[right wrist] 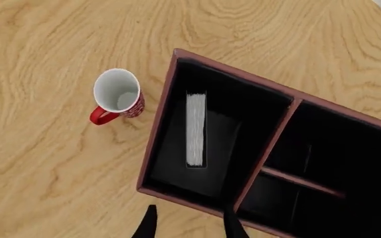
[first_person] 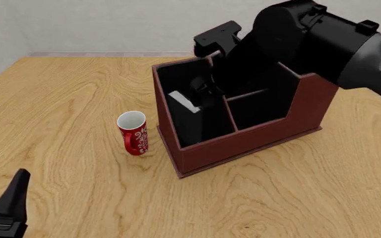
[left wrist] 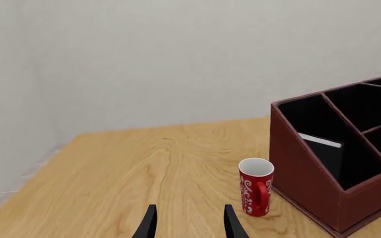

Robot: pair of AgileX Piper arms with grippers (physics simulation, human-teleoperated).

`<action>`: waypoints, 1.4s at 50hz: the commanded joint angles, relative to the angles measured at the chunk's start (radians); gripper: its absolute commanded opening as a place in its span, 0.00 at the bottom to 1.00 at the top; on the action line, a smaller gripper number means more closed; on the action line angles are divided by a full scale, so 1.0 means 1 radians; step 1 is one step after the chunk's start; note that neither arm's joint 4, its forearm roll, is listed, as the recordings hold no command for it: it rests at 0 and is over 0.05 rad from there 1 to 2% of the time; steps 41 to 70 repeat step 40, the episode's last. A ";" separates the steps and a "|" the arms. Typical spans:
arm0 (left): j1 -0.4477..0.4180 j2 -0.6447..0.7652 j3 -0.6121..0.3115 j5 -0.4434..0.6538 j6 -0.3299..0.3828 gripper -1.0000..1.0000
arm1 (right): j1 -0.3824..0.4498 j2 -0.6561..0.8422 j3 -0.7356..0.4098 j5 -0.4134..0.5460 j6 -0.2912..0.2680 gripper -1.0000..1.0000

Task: Pick up the book and place it in the left compartment of the caddy.

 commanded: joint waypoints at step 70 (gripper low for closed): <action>-0.058 0.000 -0.069 0.047 -0.004 1.00 | -0.017 -0.638 0.488 -0.285 0.118 1.00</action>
